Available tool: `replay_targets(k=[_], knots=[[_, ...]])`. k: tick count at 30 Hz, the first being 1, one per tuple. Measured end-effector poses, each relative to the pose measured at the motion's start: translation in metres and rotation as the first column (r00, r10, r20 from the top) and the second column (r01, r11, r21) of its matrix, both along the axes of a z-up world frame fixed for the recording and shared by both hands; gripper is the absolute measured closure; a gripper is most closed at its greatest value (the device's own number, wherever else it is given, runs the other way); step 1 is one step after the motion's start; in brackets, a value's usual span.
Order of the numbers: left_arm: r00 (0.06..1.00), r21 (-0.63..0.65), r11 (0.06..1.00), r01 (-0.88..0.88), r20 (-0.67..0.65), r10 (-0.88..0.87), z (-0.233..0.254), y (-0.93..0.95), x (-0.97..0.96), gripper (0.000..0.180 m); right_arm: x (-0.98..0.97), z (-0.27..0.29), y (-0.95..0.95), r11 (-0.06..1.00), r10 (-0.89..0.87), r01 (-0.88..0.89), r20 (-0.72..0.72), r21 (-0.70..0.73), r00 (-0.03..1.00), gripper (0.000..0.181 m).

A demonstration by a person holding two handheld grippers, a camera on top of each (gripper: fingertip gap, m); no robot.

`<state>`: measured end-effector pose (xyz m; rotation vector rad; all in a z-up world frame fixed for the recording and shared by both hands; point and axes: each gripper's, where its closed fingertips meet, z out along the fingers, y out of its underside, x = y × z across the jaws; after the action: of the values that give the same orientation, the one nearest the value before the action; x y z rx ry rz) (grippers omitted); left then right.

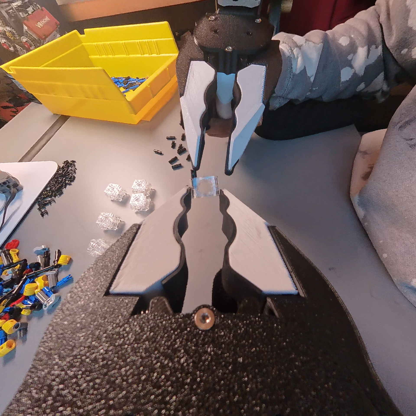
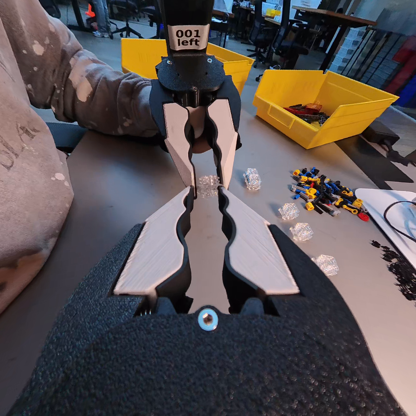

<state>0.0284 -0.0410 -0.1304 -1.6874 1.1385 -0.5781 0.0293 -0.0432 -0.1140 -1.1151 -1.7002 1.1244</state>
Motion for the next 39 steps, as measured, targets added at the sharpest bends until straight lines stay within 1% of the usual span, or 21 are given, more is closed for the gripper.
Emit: replay_targets(k=[2, 5, 6, 8, 10, 12, 14, 15, 19, 21, 24, 27, 29, 33, 34, 37, 39], knots=[[1.0, -0.003, 1.0, 0.011, -0.028, -0.011, -0.006, -0.002, 0.002, 0.158, 0.0, -0.002, -0.003, 1.0, 0.014, -0.014, 0.017, 0.007, 1.0, 0.163], [0.998, -0.014, 1.0, 0.005, -0.062, -0.006, -0.013, 0.0, 0.004, 0.158, 0.004, -0.009, -0.002, 0.999, 0.029, -0.031, 0.067, 0.032, 0.997, 0.161], [0.997, -0.032, 0.999, 0.005, -0.071, -0.007, -0.015, 0.0, 0.003, 0.158, 0.007, -0.013, 0.007, 0.999, 0.004, -0.008, 0.096, 0.049, 0.995, 0.157], [0.991, -0.098, 0.995, -0.018, -0.137, 0.004, -0.031, 0.001, -0.004, 0.158, 0.016, -0.015, 0.031, 0.995, -0.076, 0.068, 0.127, 0.068, 0.989, 0.157], [0.978, -0.158, 0.987, -0.042, -0.208, 0.009, -0.049, 0.001, -0.013, 0.158, 0.033, -0.031, 0.064, 0.981, -0.188, 0.17, 0.23, 0.092, 0.955, 0.157], [0.97, -0.203, 0.977, -0.072, -0.241, 0.021, -0.061, 0.003, -0.018, 0.158, 0.053, -0.055, 0.094, 0.953, -0.297, 0.254, 0.333, 0.166, 0.895, 0.158], [0.965, -0.252, 0.963, -0.094, -0.263, 0.025, -0.07, 0.002, -0.022, 0.157, 0.07, -0.075, 0.103, 0.951, -0.307, 0.259, 0.43, 0.168, 0.849, 0.158], [0.962, -0.262, 0.96, -0.103, -0.272, 0.029, -0.073, 0.002, -0.023, 0.157, 0.075, -0.079, 0.104, 0.951, -0.309, 0.264, 0.446, 0.162, 0.84, 0.16], [0.965, -0.281, 0.953, -0.114, -0.26, 0.039, -0.073, 0.003, -0.026, 0.157, 0.073, -0.074, 0.104, 0.95, -0.312, 0.273, 0.436, 0.151, 0.844, 0.168], [0.966, -0.284, 0.951, -0.12, -0.255, 0.045, -0.073, 0.004, -0.026, 0.157, 0.07, -0.076, 0.102, 0.95, -0.311, 0.278, 0.452, 0.14, 0.836, 0.168], [0.968, -0.294, 0.948, -0.121, -0.244, 0.048, -0.073, 0.005, -0.026, 0.157, 0.068, -0.088, 0.103, 0.939, -0.34, 0.309, 0.507, 0.148, 0.792, 0.167], [0.968, -0.292, 0.948, -0.125, -0.246, 0.052, -0.073, 0.005, -0.027, 0.157, 0.064, -0.088, 0.102, 0.935, -0.347, 0.332, 0.52, 0.127, 0.78, 0.168], [0.968, -0.29, 0.949, -0.123, -0.247, 0.05, -0.073, 0.005, -0.027, 0.157, 0.062, -0.089, 0.099, 0.939, -0.334, 0.327, 0.529, 0.109, 0.78, 0.176], [0.97, -0.303, 0.946, -0.113, -0.24, 0.039, -0.073, 0.003, -0.026, 0.157, 0.062, -0.088, 0.099, 0.94, -0.336, 0.317, 0.526, 0.129, 0.781, 0.177], [0.971, -0.307, 0.945, -0.11, -0.237, 0.036, -0.072, 0.002, -0.026, 0.157, 0.06, -0.086, 0.095, 0.945, -0.325, 0.291, 0.514, 0.149, 0.794, 0.176], [0.976, -0.317, 0.944, -0.093, -0.219, 0.023, -0.071, 0.0, -0.024, 0.157, 0.038, -0.069, 0.058, 0.983, -0.176, 0.133, 0.417, 0.13, 0.892, 0.176], [0.977, -0.325, 0.942, -0.08, -0.213, 0.009, -0.071, -0.001, -0.022, 0.157, 0.025, -0.066, 0.033, 0.991, -0.094, 0.046, 0.399, 0.128, 0.912, 0.176]])
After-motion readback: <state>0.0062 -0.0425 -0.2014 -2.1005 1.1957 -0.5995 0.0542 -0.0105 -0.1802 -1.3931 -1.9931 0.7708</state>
